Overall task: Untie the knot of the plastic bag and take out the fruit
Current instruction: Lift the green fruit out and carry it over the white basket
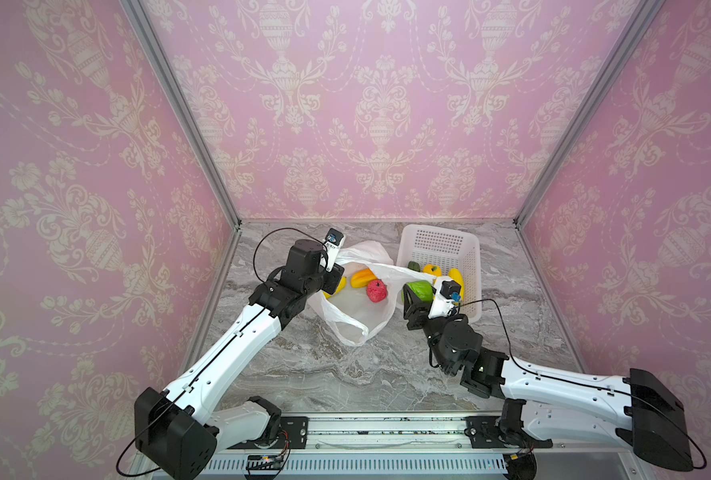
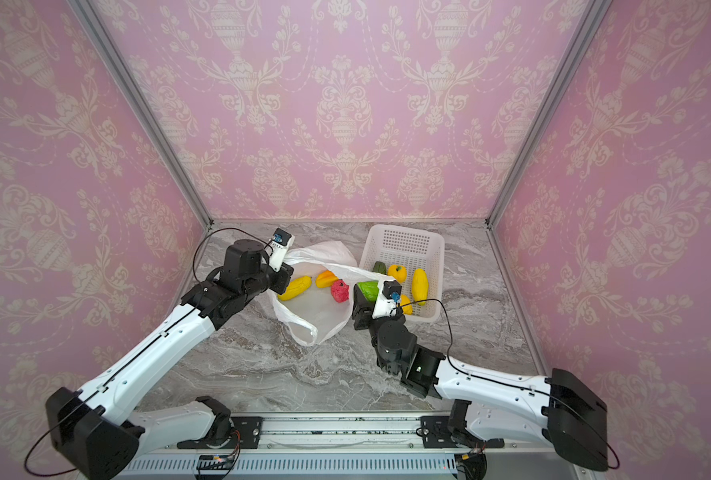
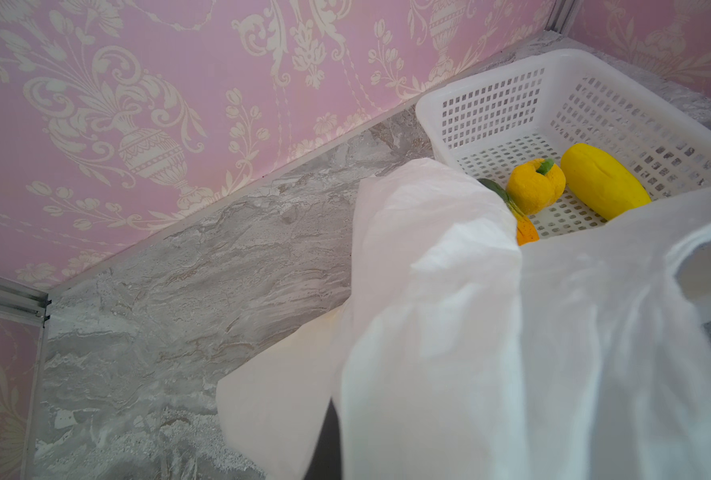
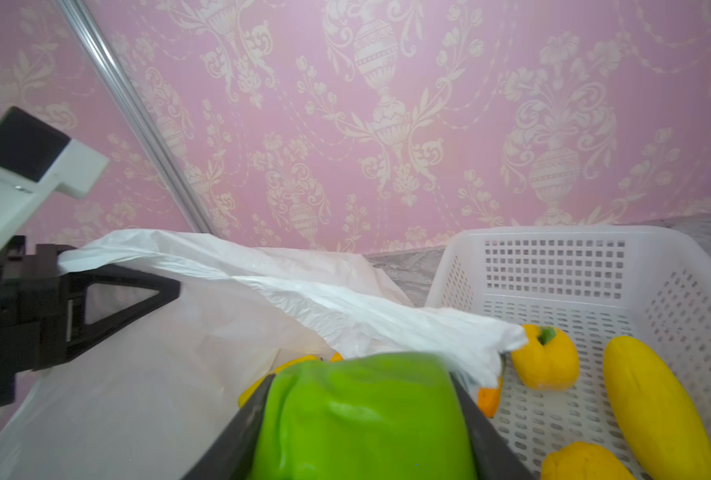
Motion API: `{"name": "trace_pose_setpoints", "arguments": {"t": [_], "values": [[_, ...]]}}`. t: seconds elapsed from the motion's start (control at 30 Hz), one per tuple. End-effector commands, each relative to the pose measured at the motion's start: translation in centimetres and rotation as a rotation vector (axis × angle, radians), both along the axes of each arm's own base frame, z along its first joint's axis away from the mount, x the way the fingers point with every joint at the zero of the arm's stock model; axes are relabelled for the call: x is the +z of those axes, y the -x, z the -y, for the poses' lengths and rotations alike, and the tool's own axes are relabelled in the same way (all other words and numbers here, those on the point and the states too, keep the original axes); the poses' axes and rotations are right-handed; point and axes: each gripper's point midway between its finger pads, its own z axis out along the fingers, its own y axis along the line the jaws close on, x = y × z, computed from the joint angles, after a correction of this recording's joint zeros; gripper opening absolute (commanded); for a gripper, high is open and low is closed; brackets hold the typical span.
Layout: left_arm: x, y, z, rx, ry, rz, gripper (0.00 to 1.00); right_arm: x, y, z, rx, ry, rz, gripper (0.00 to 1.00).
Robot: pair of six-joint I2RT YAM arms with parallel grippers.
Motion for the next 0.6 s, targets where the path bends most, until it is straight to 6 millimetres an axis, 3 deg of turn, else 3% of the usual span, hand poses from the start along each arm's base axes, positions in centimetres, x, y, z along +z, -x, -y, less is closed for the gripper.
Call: {"name": "trace_pose_setpoints", "arguments": {"t": [0.0,0.13,0.27,0.43,0.57], "values": [[0.6,-0.2,-0.3,0.015,-0.010,0.002,0.00,-0.8,-0.9,4.1,-0.131,-0.066,-0.036,0.39],[0.4,-0.3,-0.4,0.019,-0.018,0.000,0.00,-3.0,-2.2,7.9,-0.244,-0.118,-0.113,0.39],[0.3,-0.3,-0.3,0.015,-0.015,-0.006,0.00,-4.9,-3.8,9.9,-0.293,-0.166,-0.190,0.39],[0.3,-0.3,-0.4,0.019,-0.018,-0.002,0.00,-7.2,-5.8,10.7,-0.333,-0.149,-0.293,0.39],[0.2,-0.4,-0.4,0.018,-0.024,-0.004,0.00,-8.9,-8.1,9.9,-0.307,-0.132,-0.389,0.39]]}}
